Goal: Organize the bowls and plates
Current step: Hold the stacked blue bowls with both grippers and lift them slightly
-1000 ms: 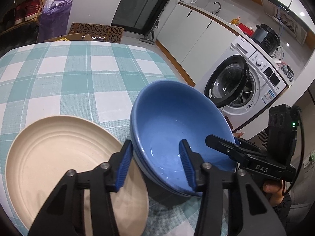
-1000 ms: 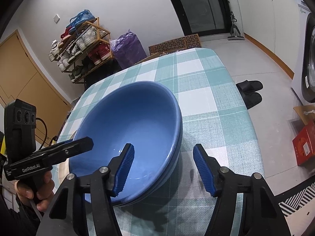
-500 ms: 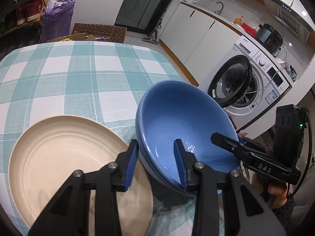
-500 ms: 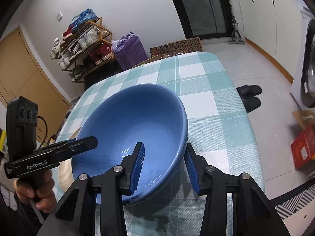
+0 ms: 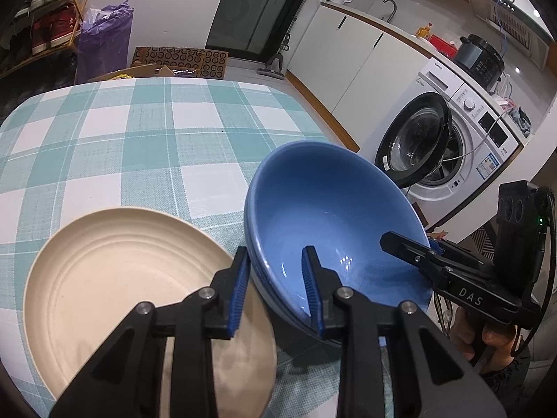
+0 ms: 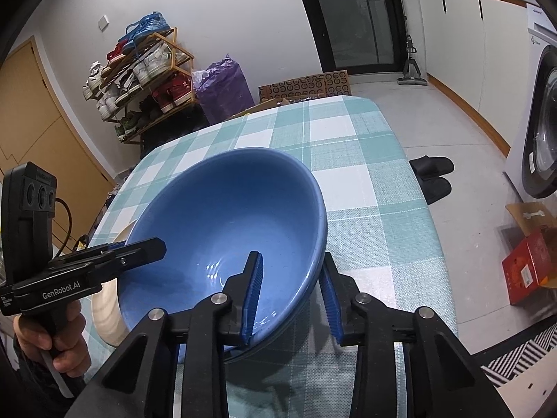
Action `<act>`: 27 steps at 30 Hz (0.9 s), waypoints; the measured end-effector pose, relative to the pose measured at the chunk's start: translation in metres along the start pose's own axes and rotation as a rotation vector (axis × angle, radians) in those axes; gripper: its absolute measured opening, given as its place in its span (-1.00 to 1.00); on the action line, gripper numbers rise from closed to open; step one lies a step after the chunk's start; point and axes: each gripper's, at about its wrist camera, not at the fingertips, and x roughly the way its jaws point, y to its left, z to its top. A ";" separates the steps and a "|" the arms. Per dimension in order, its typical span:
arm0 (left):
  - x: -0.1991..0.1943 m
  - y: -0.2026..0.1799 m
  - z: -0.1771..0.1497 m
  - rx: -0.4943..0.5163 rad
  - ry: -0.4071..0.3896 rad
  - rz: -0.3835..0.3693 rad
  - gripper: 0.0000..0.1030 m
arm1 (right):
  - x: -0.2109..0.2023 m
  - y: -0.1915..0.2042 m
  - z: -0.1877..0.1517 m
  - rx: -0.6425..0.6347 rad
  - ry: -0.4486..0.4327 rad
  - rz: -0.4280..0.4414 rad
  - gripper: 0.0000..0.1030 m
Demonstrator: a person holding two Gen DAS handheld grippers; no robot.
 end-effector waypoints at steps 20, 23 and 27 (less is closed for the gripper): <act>-0.010 -0.012 -0.001 0.016 -0.013 0.006 -0.45 | -0.015 0.003 0.002 -0.007 -0.025 -0.023 -0.36; -0.014 -0.015 0.000 0.021 -0.021 0.006 -0.45 | -0.020 0.004 0.002 -0.007 -0.032 -0.026 -0.36; -0.021 -0.018 0.001 0.027 -0.035 0.005 -0.45 | -0.029 0.006 0.004 -0.013 -0.047 -0.027 -0.36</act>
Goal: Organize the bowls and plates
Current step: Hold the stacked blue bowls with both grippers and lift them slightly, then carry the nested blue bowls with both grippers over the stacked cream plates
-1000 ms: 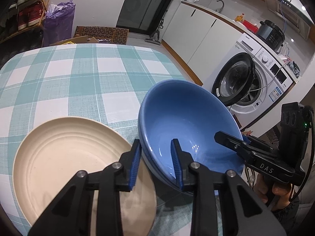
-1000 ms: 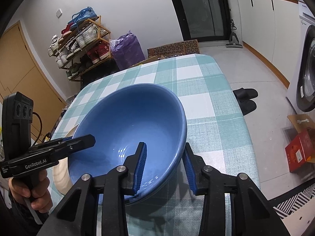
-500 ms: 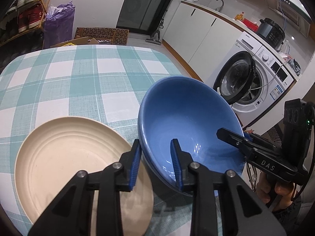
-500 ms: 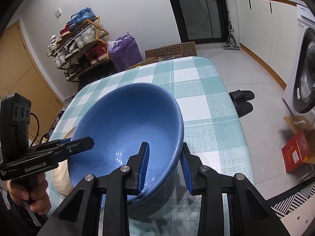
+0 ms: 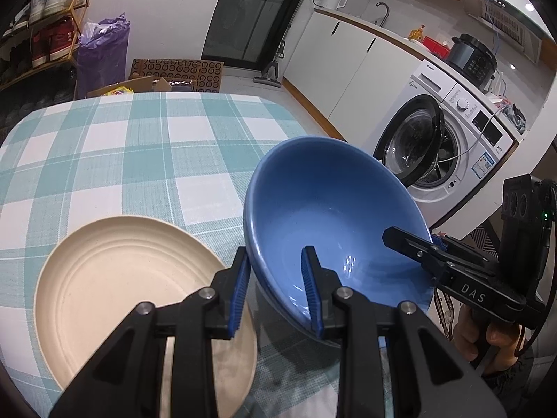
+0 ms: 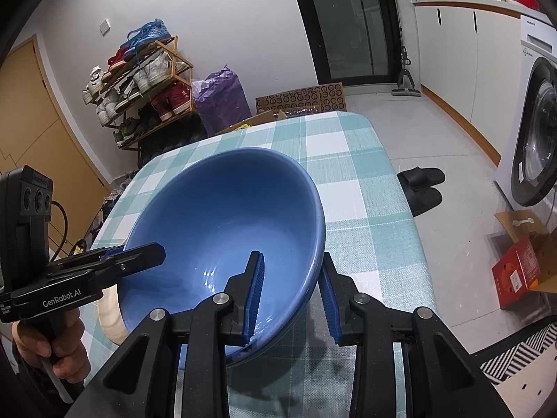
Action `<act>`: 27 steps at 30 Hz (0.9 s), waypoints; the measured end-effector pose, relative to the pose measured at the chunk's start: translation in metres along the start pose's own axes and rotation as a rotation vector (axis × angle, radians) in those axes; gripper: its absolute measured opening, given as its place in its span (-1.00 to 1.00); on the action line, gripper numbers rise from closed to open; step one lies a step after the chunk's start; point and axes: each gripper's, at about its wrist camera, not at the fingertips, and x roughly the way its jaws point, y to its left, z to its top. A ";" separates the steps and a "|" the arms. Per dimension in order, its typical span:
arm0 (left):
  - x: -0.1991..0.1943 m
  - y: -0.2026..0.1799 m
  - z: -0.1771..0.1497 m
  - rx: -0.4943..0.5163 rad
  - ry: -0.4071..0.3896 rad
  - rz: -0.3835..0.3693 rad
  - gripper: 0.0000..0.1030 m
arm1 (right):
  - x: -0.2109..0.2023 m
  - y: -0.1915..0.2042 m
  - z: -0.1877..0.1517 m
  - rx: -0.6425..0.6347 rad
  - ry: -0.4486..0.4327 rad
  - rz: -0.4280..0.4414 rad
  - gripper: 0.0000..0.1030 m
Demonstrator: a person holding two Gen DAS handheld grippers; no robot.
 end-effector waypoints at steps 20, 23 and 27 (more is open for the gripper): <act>-0.047 -0.003 0.001 0.003 -0.076 0.015 -0.45 | -0.042 0.031 0.007 -0.042 -0.057 0.021 -0.36; -0.055 -0.001 0.001 -0.001 -0.087 0.023 -0.45 | -0.045 0.039 0.008 -0.054 -0.061 0.025 -0.36; -0.065 0.005 0.000 -0.008 -0.101 0.031 -0.45 | -0.049 0.053 0.011 -0.072 -0.066 0.030 -0.36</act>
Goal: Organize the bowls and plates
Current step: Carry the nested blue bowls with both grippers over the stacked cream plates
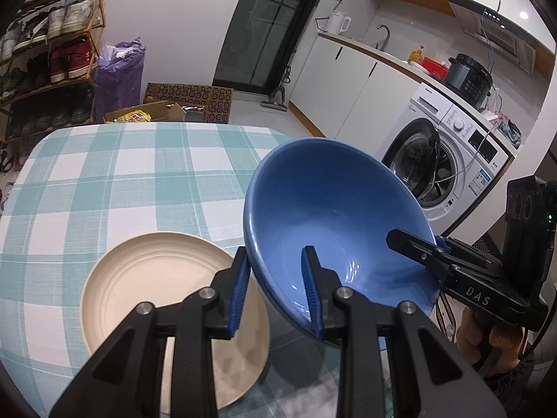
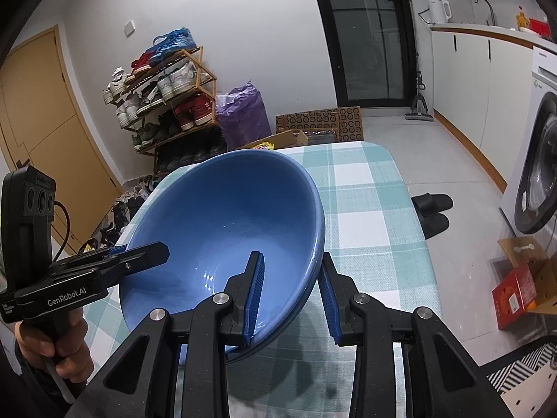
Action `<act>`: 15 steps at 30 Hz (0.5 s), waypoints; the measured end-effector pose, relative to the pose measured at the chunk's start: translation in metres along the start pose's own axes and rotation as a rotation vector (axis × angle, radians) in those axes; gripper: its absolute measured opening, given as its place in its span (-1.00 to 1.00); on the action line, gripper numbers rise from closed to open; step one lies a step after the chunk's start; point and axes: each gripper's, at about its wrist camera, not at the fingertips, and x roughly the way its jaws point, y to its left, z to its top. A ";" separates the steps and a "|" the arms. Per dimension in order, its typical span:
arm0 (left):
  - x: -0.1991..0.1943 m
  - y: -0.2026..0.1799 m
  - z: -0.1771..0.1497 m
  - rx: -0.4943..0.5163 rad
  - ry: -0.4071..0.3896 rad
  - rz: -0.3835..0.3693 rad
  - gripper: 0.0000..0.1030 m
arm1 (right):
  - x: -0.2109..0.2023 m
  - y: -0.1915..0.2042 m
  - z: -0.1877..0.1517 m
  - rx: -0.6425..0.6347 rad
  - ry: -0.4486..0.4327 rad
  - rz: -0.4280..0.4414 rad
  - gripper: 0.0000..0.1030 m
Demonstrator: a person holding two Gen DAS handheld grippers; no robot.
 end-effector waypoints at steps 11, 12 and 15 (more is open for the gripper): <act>-0.029 0.027 -0.003 -0.031 -0.038 0.038 -0.45 | 0.006 0.040 0.009 -0.040 -0.004 0.029 -0.36; -0.031 0.030 -0.003 -0.035 -0.042 0.043 -0.45 | 0.007 0.045 0.010 -0.043 -0.004 0.032 -0.36; -0.039 0.040 -0.004 -0.044 -0.053 0.059 -0.45 | 0.013 0.057 0.011 -0.056 0.003 0.045 -0.36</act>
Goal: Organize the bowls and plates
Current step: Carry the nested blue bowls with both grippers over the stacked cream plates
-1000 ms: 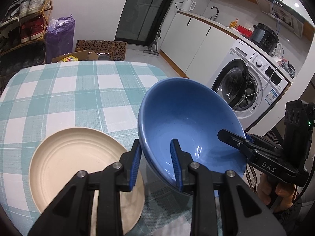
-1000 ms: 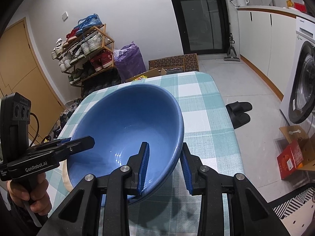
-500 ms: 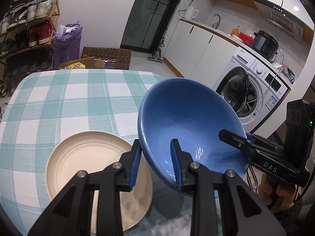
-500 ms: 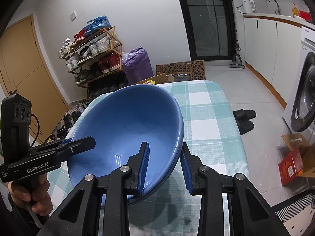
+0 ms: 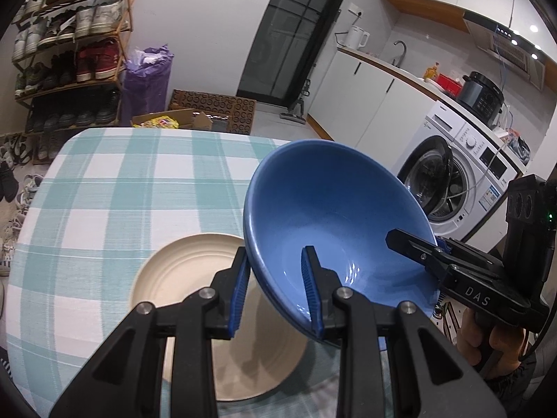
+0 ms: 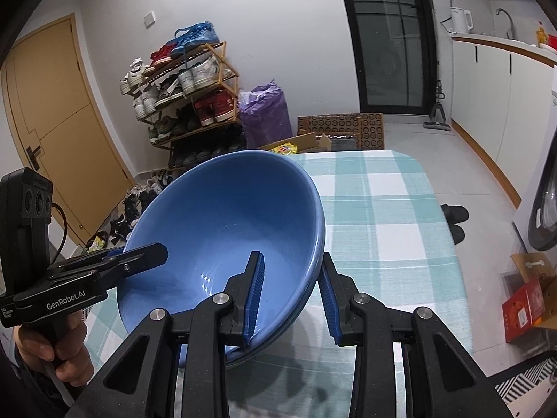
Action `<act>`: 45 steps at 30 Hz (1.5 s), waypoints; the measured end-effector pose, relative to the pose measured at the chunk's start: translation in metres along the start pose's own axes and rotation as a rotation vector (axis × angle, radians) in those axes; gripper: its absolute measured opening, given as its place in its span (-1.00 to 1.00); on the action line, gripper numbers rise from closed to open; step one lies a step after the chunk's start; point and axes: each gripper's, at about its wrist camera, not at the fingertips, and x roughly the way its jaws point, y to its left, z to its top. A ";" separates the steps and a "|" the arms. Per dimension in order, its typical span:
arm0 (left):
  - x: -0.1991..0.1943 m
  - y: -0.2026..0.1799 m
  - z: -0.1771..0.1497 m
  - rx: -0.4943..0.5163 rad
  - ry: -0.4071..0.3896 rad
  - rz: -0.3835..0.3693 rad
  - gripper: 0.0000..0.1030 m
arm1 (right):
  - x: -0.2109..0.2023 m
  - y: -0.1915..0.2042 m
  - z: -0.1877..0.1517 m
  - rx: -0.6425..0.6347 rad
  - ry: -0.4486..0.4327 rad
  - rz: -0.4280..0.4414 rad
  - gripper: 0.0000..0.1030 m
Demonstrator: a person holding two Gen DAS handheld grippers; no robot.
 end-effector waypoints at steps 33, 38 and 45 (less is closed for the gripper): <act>0.008 0.084 -0.025 -0.088 0.041 0.113 -0.45 | 0.089 0.059 -0.009 -0.048 0.121 0.075 -0.36; 0.015 0.089 -0.026 -0.096 0.050 0.113 -0.45 | 0.096 0.057 -0.009 -0.046 0.133 0.073 -0.36; 0.021 0.092 -0.024 -0.101 0.053 0.110 -0.45 | 0.104 0.054 -0.008 -0.044 0.141 0.065 -0.37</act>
